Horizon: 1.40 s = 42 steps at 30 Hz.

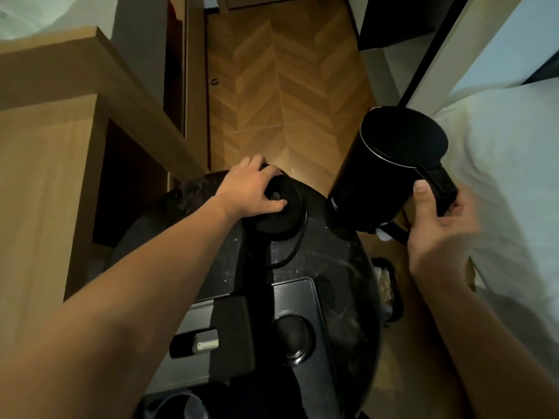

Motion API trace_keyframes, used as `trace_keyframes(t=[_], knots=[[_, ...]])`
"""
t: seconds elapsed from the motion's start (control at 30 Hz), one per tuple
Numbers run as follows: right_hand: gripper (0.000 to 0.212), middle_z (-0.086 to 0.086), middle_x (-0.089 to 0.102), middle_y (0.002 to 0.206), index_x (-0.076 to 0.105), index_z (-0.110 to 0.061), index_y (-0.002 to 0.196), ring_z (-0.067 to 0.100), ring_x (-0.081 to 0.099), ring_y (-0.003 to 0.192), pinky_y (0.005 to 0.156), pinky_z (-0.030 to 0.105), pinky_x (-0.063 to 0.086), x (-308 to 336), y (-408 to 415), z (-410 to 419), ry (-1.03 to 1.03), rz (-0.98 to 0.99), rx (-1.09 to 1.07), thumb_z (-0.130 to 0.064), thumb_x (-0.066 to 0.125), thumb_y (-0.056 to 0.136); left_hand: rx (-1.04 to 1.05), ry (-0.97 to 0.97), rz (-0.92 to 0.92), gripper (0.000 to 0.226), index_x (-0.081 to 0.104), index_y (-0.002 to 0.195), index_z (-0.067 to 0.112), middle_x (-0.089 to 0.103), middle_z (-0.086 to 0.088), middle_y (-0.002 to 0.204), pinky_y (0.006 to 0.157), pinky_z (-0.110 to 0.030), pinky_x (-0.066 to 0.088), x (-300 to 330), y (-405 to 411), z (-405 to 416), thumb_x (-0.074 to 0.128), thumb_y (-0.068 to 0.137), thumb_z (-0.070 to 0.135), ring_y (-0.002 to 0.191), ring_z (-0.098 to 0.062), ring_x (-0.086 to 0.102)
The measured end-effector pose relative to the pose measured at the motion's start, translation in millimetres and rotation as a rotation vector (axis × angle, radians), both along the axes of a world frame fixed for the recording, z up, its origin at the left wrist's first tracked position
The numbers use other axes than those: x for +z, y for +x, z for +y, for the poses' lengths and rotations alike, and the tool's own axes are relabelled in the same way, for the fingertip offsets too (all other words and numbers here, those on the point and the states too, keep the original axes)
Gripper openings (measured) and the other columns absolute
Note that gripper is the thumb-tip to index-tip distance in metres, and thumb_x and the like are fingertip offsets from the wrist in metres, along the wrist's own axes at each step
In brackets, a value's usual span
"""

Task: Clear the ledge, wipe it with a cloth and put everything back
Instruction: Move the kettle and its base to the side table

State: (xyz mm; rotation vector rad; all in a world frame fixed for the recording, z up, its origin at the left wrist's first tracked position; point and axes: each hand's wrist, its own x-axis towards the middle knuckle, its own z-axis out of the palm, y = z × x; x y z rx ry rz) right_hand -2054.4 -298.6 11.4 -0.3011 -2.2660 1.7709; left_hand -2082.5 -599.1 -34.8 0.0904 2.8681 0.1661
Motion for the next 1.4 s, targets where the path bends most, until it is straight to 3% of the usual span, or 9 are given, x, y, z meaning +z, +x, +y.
trace_keyframes(t=[0.17, 0.33, 0.6, 0.7, 0.8, 0.9, 1.0, 1.2, 1.4], knots=[[0.031, -0.003, 0.065, 0.102, 0.06, -0.009, 0.119, 0.003, 0.062, 0.092, 0.079, 0.012, 0.049, 2.7, 3.4, 4.3, 0.017, -0.028, 0.023, -0.032, 0.06, 0.098, -0.046, -0.047, -0.087, 0.072, 0.051, 0.142, 0.025, 0.045, -0.011, 0.136, 0.104, -0.045, 0.042, -22.3, 20.6, -24.7, 0.065, 0.083, 0.064, 0.124, -0.033, 0.044], [0.017, -0.007, 0.065, 0.101, 0.058, -0.023, 0.112, 0.009, 0.063, 0.098, 0.084, 0.02, 0.052, 7.7, 4.8, 0.5, -0.025, -0.049, 0.02, -0.03, 0.063, 0.097, -0.035, 0.122, -0.015, 0.052, 0.058, 0.138, 0.021, 0.05, -0.014, 0.132, 0.103, -0.048, 0.045, -47.1, 38.2, 6.4, 0.066, 0.091, 0.043, 0.119, -0.035, 0.048], [0.012, -0.016, 0.058, 0.082, 0.06, -0.019, 0.103, -0.006, 0.055, 0.072, 0.067, 0.01, 0.042, 11.4, 2.8, 15.8, 0.067, 0.028, -0.014, -0.029, 0.062, 0.097, -0.286, 0.124, 0.043, 0.045, 0.059, 0.139, 0.02, 0.052, -0.014, 0.135, 0.099, -0.044, 0.044, -52.2, 14.8, 60.3, 0.048, 0.101, 0.043, 0.113, -0.034, 0.051], [0.015, -0.016, 0.058, 0.084, 0.061, -0.017, 0.106, -0.007, 0.055, 0.073, 0.067, 0.008, 0.042, 11.4, 2.7, 19.1, 0.056, 0.028, -0.026, -0.03, 0.062, 0.097, -0.045, 0.006, 0.059, 0.045, 0.054, 0.142, 0.031, 0.043, -0.011, 0.148, 0.102, -0.047, 0.039, -44.6, 13.2, 37.8, 0.042, 0.101, 0.044, 0.126, -0.039, 0.043], [0.02, -0.012, 0.062, 0.087, 0.063, -0.011, 0.107, -0.005, 0.058, 0.078, 0.069, 0.008, 0.044, 10.3, 5.5, 18.5, 0.017, 0.007, -0.028, -0.028, 0.062, 0.097, 0.282, -0.175, -0.178, 0.06, 0.028, 0.154, 0.044, 0.007, -0.007, 0.167, 0.115, -0.067, 0.015, -39.9, 21.4, 9.1, 0.025, 0.099, 0.068, 0.151, -0.039, 0.006], [0.019, -0.005, 0.065, 0.094, 0.062, -0.015, 0.11, 0.001, 0.061, 0.085, 0.073, 0.011, 0.048, 8.6, 9.9, 14.2, -0.032, -0.028, -0.014, -0.028, 0.063, 0.097, 0.45, -0.212, -0.322, 0.086, 0.009, 0.16, 0.035, -0.006, -0.006, 0.169, 0.114, -0.073, 0.011, -37.8, 34.1, 6.0, 0.014, 0.089, 0.084, 0.153, -0.04, -0.002], [0.023, -0.009, 0.063, 0.092, 0.062, -0.01, 0.113, -0.005, 0.059, 0.082, 0.072, 0.009, 0.046, 7.8, 11.9, 6.5, -0.061, -0.046, 0.002, -0.026, 0.063, 0.097, 0.569, -0.092, -0.352, 0.109, -0.002, 0.161, 0.029, 0.007, -0.009, 0.165, 0.107, -0.062, 0.034, -38.4, 45.7, 19.7, 0.032, 0.079, 0.092, 0.147, -0.041, 0.015], [0.015, -0.015, 0.063, 0.094, 0.062, -0.019, 0.111, -0.01, 0.06, 0.084, 0.074, 0.007, 0.047, 12.8, 16.3, -0.4, -0.076, -0.039, 0.021, -0.023, 0.063, 0.097, 0.537, 0.103, -0.414, 0.129, -0.016, 0.158, 0.035, 0.0, -0.01, 0.164, 0.116, -0.056, 0.023, -35.0, 50.8, 7.3, 0.066, 0.07, 0.083, 0.148, -0.041, 0.005], [0.016, -0.017, 0.06, 0.093, 0.054, -0.036, 0.099, -0.014, 0.058, 0.084, 0.073, 0.004, 0.044, 19.6, 14.5, 2.9, -0.065, -0.038, -0.001, -0.023, 0.063, 0.097, 0.65, 0.308, -0.227, 0.105, 0.02, 0.157, 0.02, 0.021, -0.013, 0.154, 0.118, -0.049, 0.025, -49.5, 77.0, -10.8, 0.08, 0.078, 0.056, 0.142, -0.037, 0.017]])
